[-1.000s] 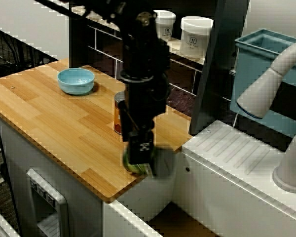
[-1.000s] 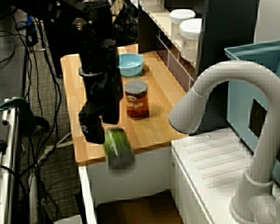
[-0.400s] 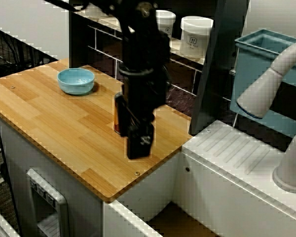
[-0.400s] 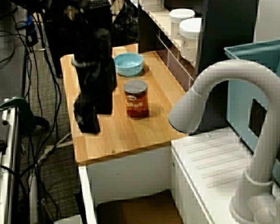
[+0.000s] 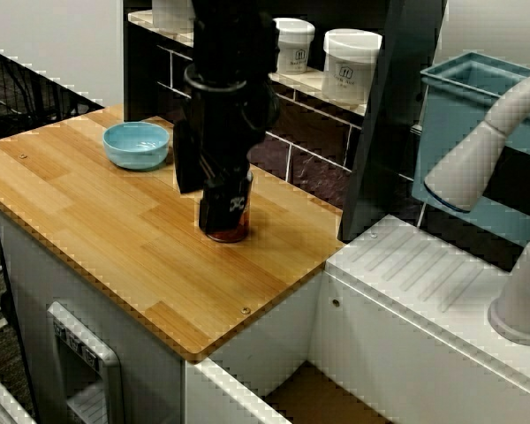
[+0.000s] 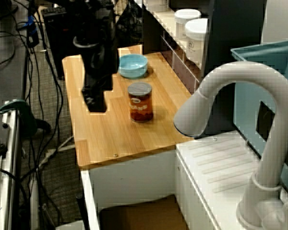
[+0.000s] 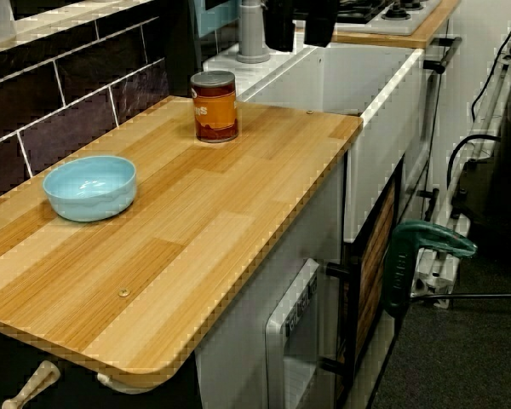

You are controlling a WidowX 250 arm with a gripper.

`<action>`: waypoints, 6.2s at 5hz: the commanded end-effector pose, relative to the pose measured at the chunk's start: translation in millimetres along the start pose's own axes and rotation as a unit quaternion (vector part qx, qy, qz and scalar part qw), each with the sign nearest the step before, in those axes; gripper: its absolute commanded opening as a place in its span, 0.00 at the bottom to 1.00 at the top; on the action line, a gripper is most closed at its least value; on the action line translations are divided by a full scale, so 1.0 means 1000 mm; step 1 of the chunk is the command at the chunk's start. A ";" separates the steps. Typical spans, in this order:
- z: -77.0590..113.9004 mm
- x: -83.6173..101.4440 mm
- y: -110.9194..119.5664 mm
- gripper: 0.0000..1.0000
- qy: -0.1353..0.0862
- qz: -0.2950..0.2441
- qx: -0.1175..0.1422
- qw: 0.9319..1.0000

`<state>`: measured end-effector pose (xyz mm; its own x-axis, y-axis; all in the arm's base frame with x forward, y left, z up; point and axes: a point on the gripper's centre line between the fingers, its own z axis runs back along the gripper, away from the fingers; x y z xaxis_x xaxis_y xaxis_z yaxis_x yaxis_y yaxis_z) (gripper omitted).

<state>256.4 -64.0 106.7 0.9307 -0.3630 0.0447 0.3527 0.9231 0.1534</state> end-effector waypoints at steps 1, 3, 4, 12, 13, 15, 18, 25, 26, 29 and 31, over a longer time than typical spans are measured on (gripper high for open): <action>0.015 0.030 0.020 1.00 -0.024 0.038 0.062 0.997; 0.014 0.054 0.035 1.00 -0.051 0.052 0.073 0.995; 0.019 0.066 0.038 1.00 -0.067 0.026 0.068 0.995; -0.015 0.089 0.080 1.00 -0.099 -0.019 0.028 0.994; -0.021 0.083 0.082 1.00 -0.093 -0.012 0.026 0.995; -0.019 0.068 0.080 1.00 -0.094 0.010 0.027 0.995; -0.015 0.031 0.080 1.00 -0.078 0.022 0.023 0.996; 0.001 -0.014 0.117 1.00 -0.025 -0.329 -0.040 0.943; -0.004 -0.017 0.131 1.00 -0.026 -0.351 -0.019 0.936; -0.025 -0.011 0.141 1.00 -0.017 -0.387 -0.016 0.922; -0.039 -0.011 0.123 1.00 0.000 -0.395 -0.008 0.919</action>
<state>276.3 58.4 68.5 0.3874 -0.9189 -0.0749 0.9201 0.3802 0.0940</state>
